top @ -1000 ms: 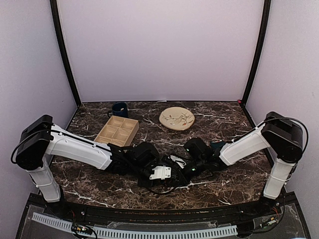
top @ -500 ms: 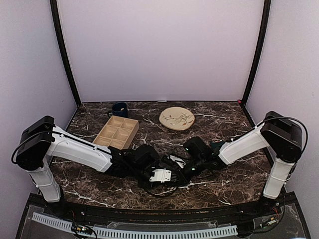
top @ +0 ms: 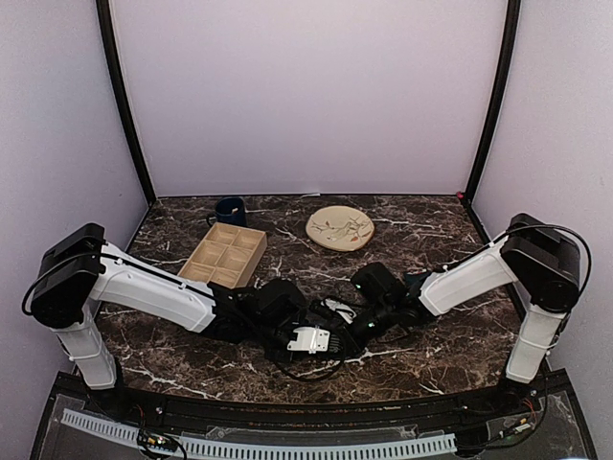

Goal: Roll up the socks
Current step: Roll the sock at the center of the board.

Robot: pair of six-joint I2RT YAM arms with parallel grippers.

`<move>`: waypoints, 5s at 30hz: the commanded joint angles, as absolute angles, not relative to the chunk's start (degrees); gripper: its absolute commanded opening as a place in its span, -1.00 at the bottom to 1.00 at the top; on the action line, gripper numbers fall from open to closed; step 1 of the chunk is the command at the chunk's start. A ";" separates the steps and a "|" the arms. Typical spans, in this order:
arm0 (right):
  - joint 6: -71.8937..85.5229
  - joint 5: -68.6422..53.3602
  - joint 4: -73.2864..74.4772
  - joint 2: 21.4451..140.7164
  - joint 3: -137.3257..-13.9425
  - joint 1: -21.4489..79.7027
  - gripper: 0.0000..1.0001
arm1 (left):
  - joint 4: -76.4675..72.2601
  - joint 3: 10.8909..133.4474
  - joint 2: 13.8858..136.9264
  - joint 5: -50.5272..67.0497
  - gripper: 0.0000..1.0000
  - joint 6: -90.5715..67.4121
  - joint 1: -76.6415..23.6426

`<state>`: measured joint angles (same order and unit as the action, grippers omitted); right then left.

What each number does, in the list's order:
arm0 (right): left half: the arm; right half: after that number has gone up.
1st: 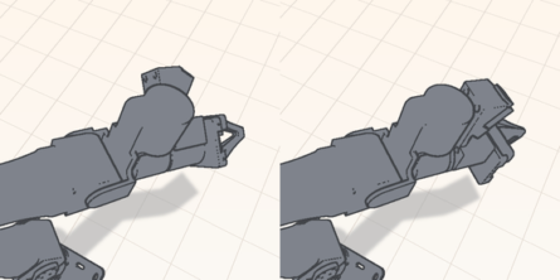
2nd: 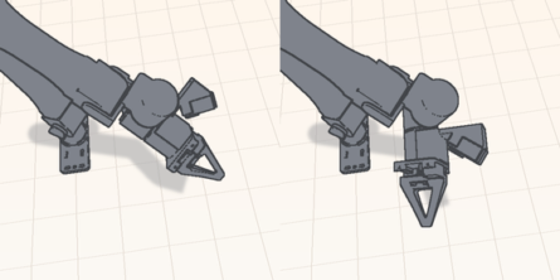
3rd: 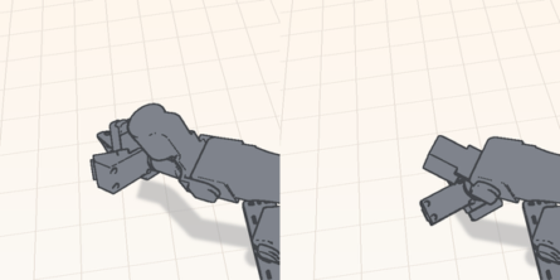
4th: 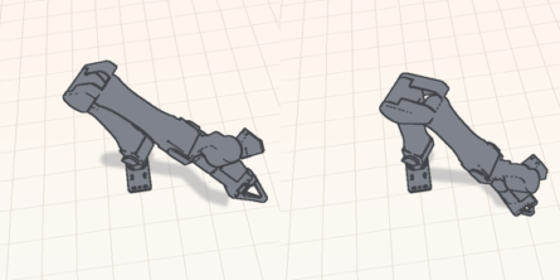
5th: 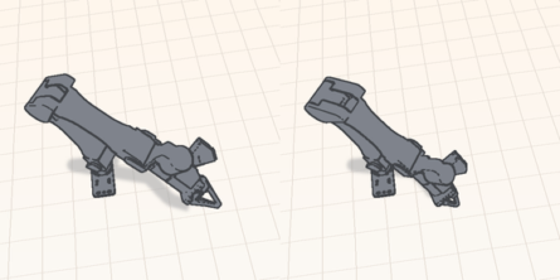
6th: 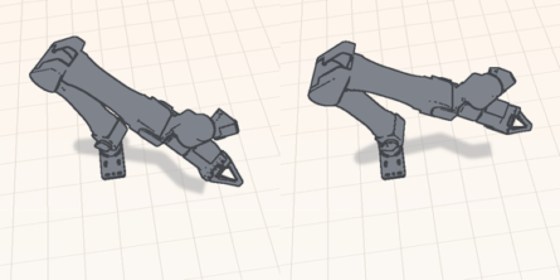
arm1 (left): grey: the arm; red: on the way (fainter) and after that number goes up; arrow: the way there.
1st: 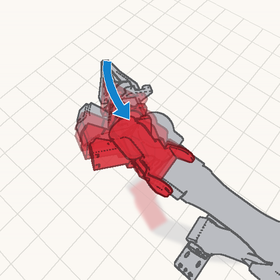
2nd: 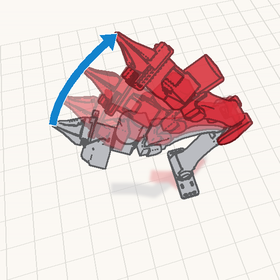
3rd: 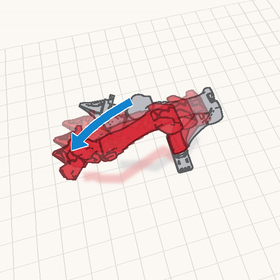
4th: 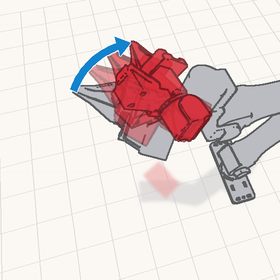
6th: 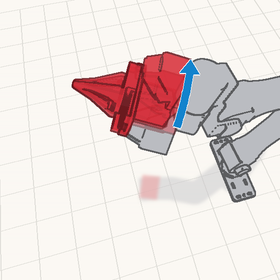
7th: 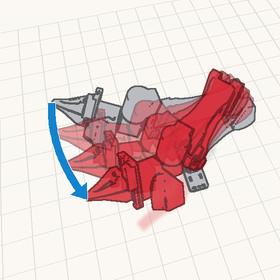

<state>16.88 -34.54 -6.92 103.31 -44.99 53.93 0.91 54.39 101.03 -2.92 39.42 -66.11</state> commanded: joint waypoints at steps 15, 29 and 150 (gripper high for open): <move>15.86 -33.20 4.66 106.64 -43.08 54.26 -1.00 | 0.68 54.89 103.06 -5.63 -0.58 40.25 -66.69; 16.54 -32.26 4.60 105.77 -42.25 53.64 -0.93 | 8.21 58.70 104.63 -2.99 -1.00 38.43 -65.86; -8.42 25.78 -18.62 95.34 -36.14 78.80 0.03 | 44.48 84.99 122.85 34.40 -1.00 28.48 -54.07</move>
